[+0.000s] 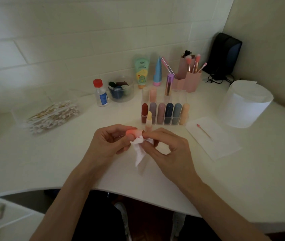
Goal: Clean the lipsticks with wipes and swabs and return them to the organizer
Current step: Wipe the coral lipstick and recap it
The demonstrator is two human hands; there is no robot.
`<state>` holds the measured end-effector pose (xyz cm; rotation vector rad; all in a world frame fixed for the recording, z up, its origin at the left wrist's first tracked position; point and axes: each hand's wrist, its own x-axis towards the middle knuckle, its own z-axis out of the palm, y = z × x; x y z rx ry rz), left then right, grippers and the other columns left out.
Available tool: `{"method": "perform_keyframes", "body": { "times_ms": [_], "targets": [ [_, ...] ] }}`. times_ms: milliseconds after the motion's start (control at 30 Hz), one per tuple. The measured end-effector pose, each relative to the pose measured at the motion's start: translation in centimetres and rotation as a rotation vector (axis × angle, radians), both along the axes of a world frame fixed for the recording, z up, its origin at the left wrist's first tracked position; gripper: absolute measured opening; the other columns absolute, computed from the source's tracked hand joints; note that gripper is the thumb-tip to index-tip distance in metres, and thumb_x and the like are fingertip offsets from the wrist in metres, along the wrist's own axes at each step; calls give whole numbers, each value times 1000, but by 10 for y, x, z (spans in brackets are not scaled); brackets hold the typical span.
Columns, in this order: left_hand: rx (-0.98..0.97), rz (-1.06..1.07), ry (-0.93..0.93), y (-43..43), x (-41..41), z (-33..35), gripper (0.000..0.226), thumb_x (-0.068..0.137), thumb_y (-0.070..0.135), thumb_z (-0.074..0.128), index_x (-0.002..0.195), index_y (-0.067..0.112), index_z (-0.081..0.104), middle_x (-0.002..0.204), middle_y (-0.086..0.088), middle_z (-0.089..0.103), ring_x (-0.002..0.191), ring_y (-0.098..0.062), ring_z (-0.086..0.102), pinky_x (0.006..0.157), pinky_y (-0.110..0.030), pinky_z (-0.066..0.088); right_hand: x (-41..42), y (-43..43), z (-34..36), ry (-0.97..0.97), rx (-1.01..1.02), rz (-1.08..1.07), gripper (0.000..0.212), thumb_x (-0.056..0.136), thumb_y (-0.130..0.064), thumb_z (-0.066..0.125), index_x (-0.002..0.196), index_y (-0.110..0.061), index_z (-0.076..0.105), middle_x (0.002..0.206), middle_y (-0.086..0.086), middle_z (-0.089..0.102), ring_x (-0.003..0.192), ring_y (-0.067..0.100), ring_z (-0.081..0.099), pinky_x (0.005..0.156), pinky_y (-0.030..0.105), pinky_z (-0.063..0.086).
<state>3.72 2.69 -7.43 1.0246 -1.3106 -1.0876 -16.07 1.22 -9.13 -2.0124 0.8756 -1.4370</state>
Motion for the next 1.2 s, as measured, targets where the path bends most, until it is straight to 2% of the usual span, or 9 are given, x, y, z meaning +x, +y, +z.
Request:
{"method": "perform_keyframes", "body": {
  "times_ms": [133,200,300,400,667,800,900,1067,1200],
  "targets": [
    [31,-59,2,0,0,-2,18,91,26,69,106,17,76,93,-18,72,73,-27,58,59,-27,46,1,0,0,-52,48,18,26,91,-25,73,112,-10,78,99,-3,76,87,13,68,79,22,53],
    [83,-114,11,1,-2,-1,27,93,38,65,110,20,75,85,-15,69,68,-24,56,60,-27,45,-1,1,2,-44,24,16,24,91,-22,73,110,-8,78,98,-2,75,88,9,67,79,19,52],
    [66,-88,-12,1,-4,-1,37,98,35,52,96,8,76,64,-10,50,52,-13,37,50,-18,29,-2,3,2,12,-17,12,19,91,-20,73,105,-8,77,94,-3,73,84,5,64,77,16,49],
    [32,-77,-55,0,-6,-2,35,98,24,51,96,-5,72,59,-3,50,53,-11,35,54,-20,28,-1,3,2,32,-9,-20,18,89,-25,75,101,-11,76,90,-6,71,79,6,62,74,16,48],
    [8,-120,-16,0,-5,0,21,97,12,60,106,-1,72,81,-12,69,59,-16,45,58,-22,39,2,4,4,-13,93,-38,22,90,-32,73,105,-16,75,93,-9,73,85,13,67,76,19,52],
    [-12,-90,-34,-3,-3,-5,17,94,14,65,106,9,76,87,-17,72,68,-22,53,59,-24,42,1,2,5,-80,162,-21,26,88,-33,76,105,-14,78,95,-6,75,88,16,70,79,34,59],
    [-72,-51,-66,-4,-3,-6,26,86,11,69,109,0,72,85,-5,75,68,-11,60,59,-17,45,1,0,2,-93,212,-19,26,88,-28,77,108,-12,78,97,-3,77,90,19,72,83,39,60],
    [-162,-20,-101,-7,-2,-8,26,83,7,76,108,4,71,102,-8,77,92,-22,74,79,-26,58,1,-1,2,-121,289,-2,25,86,-24,78,108,-12,78,98,-2,78,91,20,73,85,39,61],
    [-44,-80,-73,-2,-7,-4,23,93,17,64,114,9,71,84,-9,74,62,-23,57,57,-23,46,0,-2,2,-107,299,-16,27,87,-28,77,110,-13,78,99,-3,77,92,18,73,86,37,61]
  ]
}}
